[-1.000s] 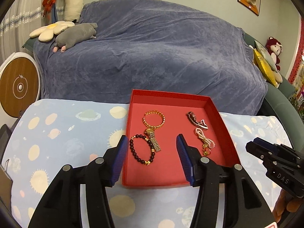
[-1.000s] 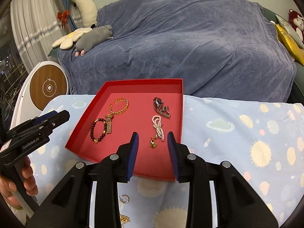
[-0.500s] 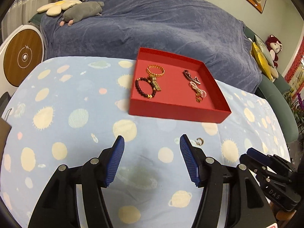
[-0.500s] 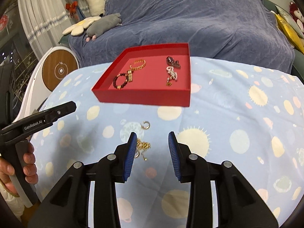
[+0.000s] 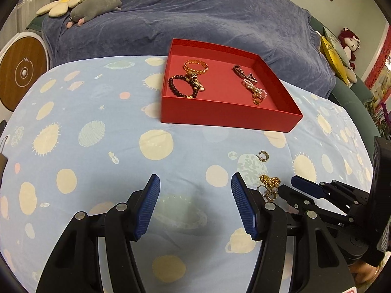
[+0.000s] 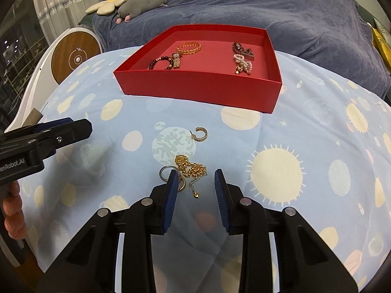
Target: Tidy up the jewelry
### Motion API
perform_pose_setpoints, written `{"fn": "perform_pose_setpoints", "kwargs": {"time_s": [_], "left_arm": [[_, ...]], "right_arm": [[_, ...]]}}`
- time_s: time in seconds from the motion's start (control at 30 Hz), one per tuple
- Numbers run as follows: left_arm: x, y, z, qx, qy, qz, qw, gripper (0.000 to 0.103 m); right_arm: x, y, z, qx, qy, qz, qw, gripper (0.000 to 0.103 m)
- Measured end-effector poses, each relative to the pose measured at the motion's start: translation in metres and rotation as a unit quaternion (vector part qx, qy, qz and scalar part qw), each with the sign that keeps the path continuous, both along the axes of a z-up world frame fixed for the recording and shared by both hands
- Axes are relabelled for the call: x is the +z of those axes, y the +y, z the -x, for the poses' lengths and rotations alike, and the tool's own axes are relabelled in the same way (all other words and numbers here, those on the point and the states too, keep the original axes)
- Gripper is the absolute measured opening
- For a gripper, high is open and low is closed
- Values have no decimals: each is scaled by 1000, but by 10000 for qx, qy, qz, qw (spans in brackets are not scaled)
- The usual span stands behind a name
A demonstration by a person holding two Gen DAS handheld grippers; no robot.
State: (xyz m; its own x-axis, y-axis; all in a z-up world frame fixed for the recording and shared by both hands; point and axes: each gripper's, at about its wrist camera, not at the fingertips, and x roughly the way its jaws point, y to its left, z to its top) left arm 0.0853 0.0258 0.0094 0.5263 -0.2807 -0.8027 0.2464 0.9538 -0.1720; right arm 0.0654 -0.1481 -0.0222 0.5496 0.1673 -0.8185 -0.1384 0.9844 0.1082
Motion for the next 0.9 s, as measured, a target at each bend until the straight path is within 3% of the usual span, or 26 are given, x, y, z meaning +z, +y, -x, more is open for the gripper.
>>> {"fn": "perform_pose_setpoints", "kwargs": {"time_s": [0.23,0.43,0.9], "left_arm": [[-5,0,-2,-10,99,12,9999,58],[-6,0,-2,-41,140,34,9999,58],[-12,-25,7,-416,191,77,9989,59]], "right_arm": [[-6,2,-11,31,16,3,10000,26],[-7,8,-13,147,27,3,9999,7],[29,-15,3,-36,-321,-301,9990,7]]}}
